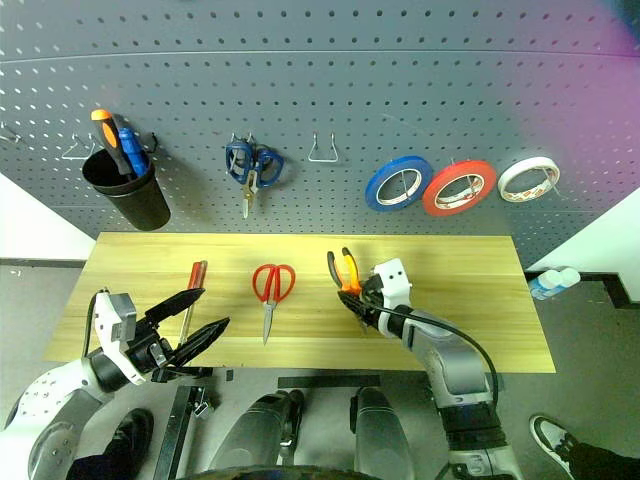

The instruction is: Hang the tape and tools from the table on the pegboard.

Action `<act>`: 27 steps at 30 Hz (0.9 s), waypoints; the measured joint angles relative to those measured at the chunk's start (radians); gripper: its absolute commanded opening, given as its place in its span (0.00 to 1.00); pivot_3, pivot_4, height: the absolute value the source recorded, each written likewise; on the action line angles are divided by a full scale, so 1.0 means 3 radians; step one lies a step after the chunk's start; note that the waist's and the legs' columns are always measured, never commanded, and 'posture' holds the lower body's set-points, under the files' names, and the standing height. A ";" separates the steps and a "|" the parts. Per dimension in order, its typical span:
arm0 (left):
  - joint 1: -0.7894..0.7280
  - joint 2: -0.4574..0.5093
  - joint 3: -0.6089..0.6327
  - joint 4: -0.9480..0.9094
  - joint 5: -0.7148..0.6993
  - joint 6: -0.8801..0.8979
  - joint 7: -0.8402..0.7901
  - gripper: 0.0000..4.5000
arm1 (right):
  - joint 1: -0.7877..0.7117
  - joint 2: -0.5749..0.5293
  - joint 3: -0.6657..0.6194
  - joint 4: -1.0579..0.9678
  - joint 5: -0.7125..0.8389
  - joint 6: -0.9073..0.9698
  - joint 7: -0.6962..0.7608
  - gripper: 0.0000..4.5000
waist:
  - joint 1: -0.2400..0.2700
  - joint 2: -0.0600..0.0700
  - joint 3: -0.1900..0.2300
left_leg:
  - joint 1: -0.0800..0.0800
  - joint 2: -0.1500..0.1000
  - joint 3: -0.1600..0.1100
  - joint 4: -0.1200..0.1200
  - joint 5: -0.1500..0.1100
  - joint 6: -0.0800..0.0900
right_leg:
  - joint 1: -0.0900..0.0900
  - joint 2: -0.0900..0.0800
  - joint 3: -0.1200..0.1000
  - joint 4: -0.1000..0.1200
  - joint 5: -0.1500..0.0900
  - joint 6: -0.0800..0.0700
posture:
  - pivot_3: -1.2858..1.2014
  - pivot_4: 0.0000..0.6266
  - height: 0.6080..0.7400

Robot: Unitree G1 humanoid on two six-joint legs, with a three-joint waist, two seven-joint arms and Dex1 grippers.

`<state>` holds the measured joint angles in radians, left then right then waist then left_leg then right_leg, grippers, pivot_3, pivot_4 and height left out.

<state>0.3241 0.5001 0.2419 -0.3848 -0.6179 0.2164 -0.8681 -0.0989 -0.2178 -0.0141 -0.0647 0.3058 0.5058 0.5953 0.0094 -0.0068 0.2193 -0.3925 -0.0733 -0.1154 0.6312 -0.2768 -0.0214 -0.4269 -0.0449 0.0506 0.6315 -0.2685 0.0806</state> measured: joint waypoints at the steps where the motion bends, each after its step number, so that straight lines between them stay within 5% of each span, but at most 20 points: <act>1: -0.0035 0.0000 -0.0001 0.0011 -0.0003 0.0000 0.0001 1.00 | 0.0037 0.0014 -0.0028 0.0001 0.0049 -0.0104 0.0044 0.46 | 0.0000 0.0000 0.0000 | 0.0000 0.0000 0.0000 0.0001 0.0000 0.0000 | 0.0000 0.0000 0.0000 0.0001 0.0000 0.0000 | 0.53 0.32 1.00; 11: -0.0078 -0.0003 0.0115 -0.0046 -0.0309 -0.0013 -0.0155 1.00 | 0.0095 0.0123 -0.0213 0.0270 0.0370 -0.0883 0.0504 0.46 | -0.0018 -0.0004 -0.0007 | 0.0004 0.0000 0.0001 0.0003 0.0003 -0.0006 | 0.0001 0.0001 0.0000 0.0008 0.0002 -0.0001 | 0.53 0.25 1.00; 27: -0.0302 -0.0103 0.0246 0.0075 -0.0505 -0.0299 -0.0460 1.00 | -0.0181 0.0099 -0.0225 -0.0005 0.1031 -0.0838 0.0992 0.46 | -0.0012 -0.0007 -0.0083 | 0.0010 -0.0001 0.0004 0.0055 0.0009 -0.0016 | 0.0008 0.0007 -0.0001 0.0057 0.0010 -0.0004 | 0.53 0.14 1.00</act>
<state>0.2335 0.4692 0.3157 -0.3624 -0.7695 0.1266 -1.0063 -0.1533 -0.1882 -0.0816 -0.0661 0.6150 0.2545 0.8930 0.0058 -0.0090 0.1943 -0.3895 -0.0737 -0.1143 0.6478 -0.2740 -0.0262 -0.4247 -0.0428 0.0504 0.6486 -0.2654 0.0795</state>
